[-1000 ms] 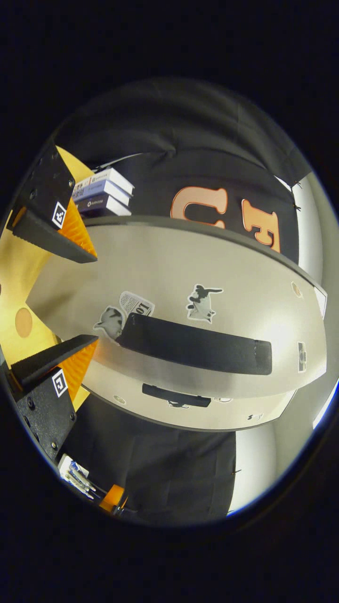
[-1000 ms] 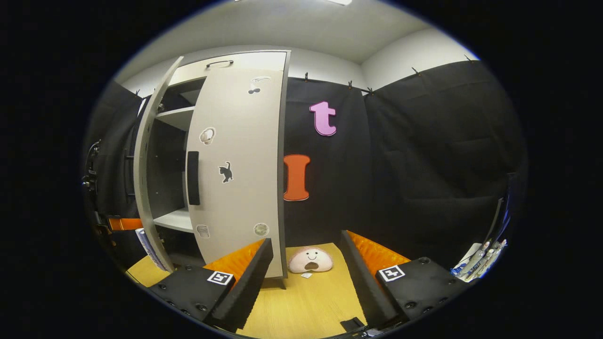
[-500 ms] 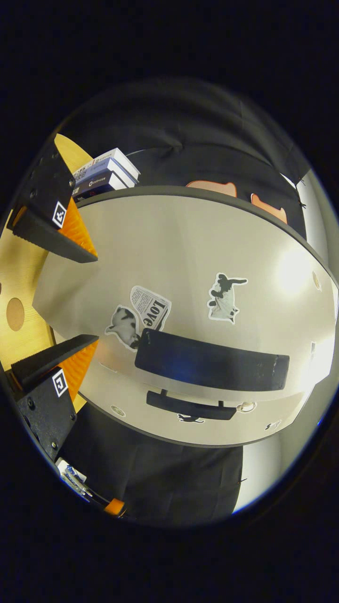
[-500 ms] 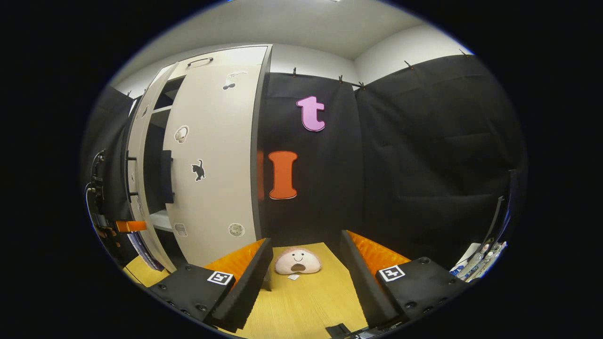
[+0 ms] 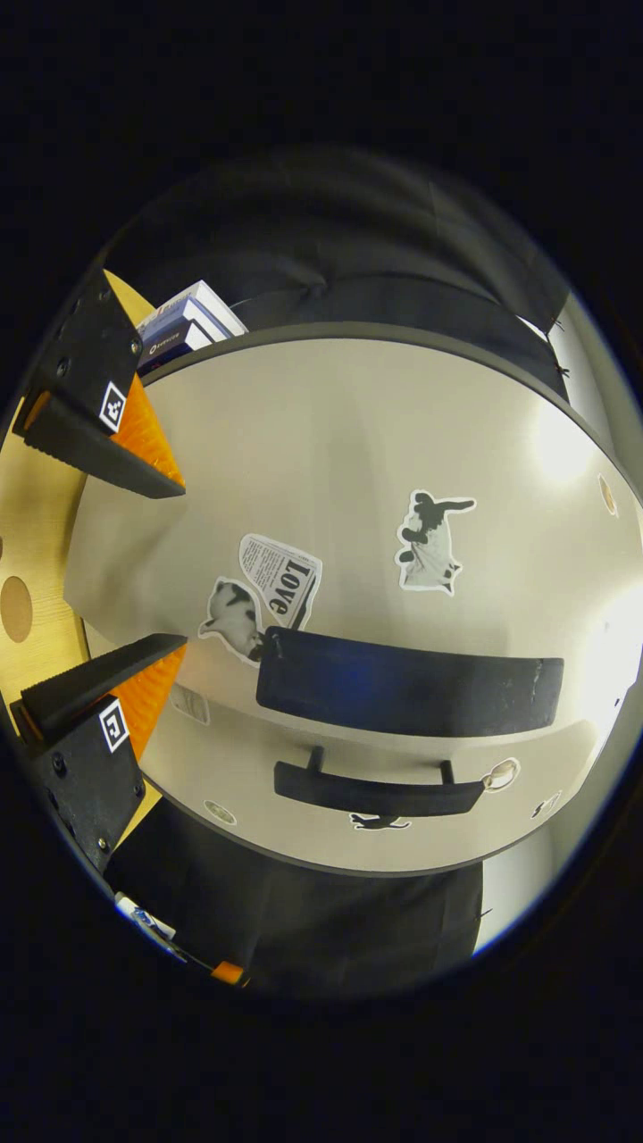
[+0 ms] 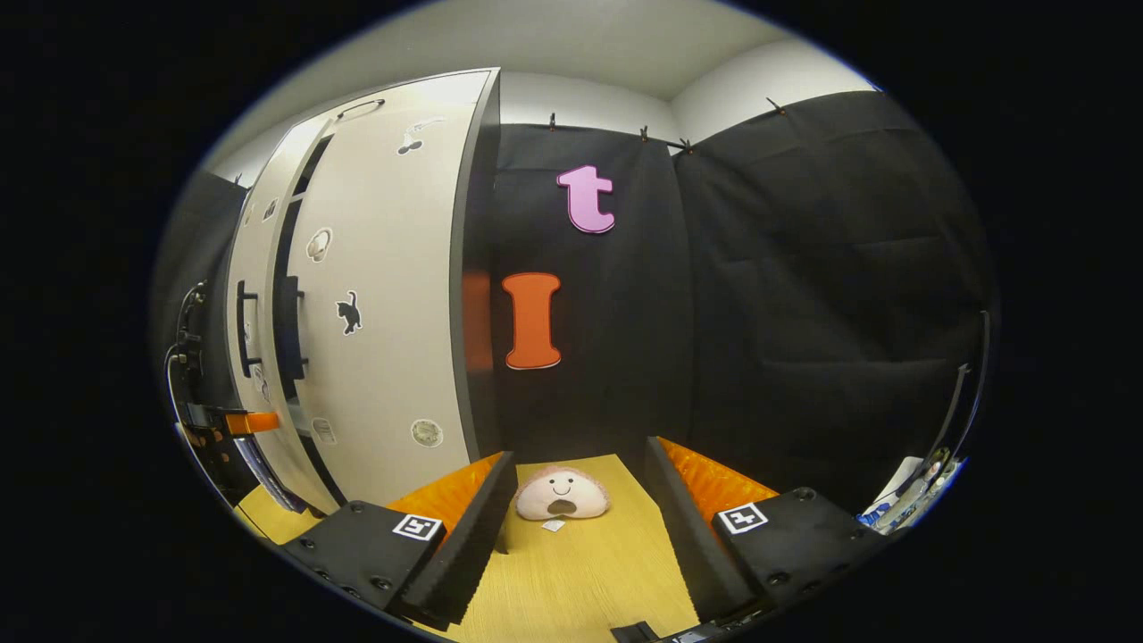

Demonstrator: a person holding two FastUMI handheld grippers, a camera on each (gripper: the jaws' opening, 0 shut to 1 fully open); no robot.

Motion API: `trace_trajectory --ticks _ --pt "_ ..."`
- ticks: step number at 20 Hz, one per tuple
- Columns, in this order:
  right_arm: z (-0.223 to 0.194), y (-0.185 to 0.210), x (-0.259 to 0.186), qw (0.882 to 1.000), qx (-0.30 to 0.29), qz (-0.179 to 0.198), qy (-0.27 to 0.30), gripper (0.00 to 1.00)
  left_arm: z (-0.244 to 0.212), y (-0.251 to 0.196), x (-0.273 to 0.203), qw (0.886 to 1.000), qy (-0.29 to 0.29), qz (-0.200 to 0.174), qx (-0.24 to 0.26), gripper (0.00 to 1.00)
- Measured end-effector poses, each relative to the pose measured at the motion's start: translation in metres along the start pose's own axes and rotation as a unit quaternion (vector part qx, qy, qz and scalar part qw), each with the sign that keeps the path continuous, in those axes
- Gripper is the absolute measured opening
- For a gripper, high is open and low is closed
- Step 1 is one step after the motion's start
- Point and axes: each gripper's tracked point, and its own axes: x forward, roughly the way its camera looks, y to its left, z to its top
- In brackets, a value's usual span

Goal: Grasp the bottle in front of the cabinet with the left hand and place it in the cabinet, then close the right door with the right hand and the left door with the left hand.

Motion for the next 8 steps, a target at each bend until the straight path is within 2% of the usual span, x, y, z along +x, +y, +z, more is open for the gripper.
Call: trace_trajectory --ticks 8 --pt "-0.005 -0.018 0.019 1.0 0.004 0.007 0.014 0.96 -0.004 -0.007 0.005 1.0 0.006 0.027 0.003 0.94"
